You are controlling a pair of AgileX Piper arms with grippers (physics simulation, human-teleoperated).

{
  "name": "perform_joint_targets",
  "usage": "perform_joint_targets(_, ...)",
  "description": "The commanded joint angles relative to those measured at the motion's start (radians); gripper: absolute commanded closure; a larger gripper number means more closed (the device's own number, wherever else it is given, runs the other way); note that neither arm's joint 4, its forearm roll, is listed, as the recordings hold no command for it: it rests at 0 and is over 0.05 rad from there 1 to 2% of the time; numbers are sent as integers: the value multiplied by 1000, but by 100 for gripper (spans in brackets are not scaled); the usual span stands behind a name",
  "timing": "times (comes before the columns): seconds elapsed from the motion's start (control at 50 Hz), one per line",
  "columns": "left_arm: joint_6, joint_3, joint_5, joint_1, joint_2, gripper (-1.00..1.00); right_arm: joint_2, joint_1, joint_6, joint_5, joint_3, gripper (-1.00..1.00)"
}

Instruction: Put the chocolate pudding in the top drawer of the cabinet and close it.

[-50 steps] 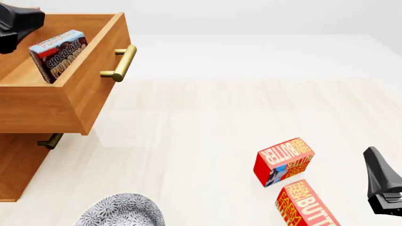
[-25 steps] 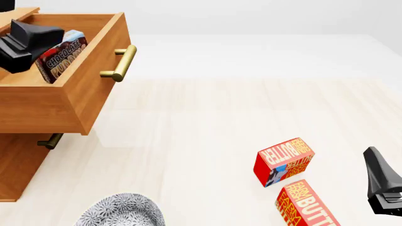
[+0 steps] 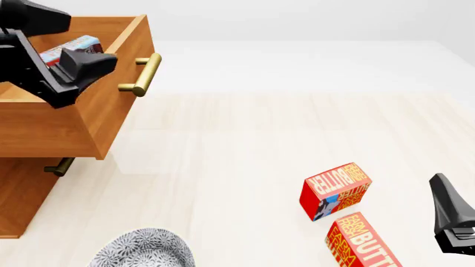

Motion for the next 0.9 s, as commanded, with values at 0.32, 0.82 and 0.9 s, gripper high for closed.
perform_joint_targets(0.32, -7, 38, -73, -163, 91, -100, -1, -1, 4, 2, 0, -100)
perform_joint_targets(0.82, -15, 60, -164, -328, 241, -100, -1, -1, 3, 2, 0, -100)
perform_joint_targets(0.9, -26, 53, -165, -340, 256, -100, -1, -1, 3, 2, 0, -100)
